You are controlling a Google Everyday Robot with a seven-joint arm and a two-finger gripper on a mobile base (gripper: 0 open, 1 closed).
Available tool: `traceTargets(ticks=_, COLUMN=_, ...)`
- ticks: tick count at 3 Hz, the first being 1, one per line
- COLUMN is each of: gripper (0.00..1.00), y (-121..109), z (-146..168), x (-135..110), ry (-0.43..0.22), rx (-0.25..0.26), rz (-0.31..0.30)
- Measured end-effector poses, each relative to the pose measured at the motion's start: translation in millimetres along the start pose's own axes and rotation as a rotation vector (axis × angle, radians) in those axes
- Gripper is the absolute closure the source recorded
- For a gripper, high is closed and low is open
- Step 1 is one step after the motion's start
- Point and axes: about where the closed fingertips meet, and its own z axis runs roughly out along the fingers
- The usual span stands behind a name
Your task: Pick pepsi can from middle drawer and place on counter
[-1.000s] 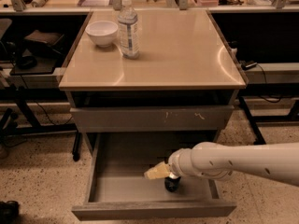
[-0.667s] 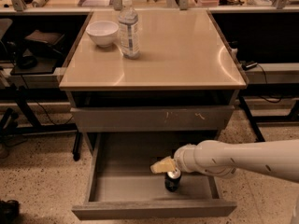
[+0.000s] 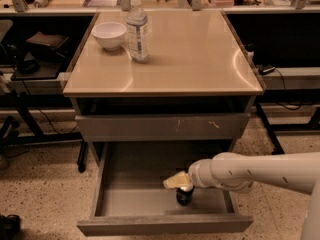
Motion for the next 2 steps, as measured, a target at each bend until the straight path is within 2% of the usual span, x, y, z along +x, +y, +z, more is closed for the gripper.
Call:
traceTargets(ticks=1, gripper=0.0, y=-15, z=25, x=45, ry=0.048, rx=-0.007, rz=0.073)
traceTargets(ticks=2, gripper=0.0, y=-2, z=33, x=56, ry=0.058, rx=-0.027, rz=0.068)
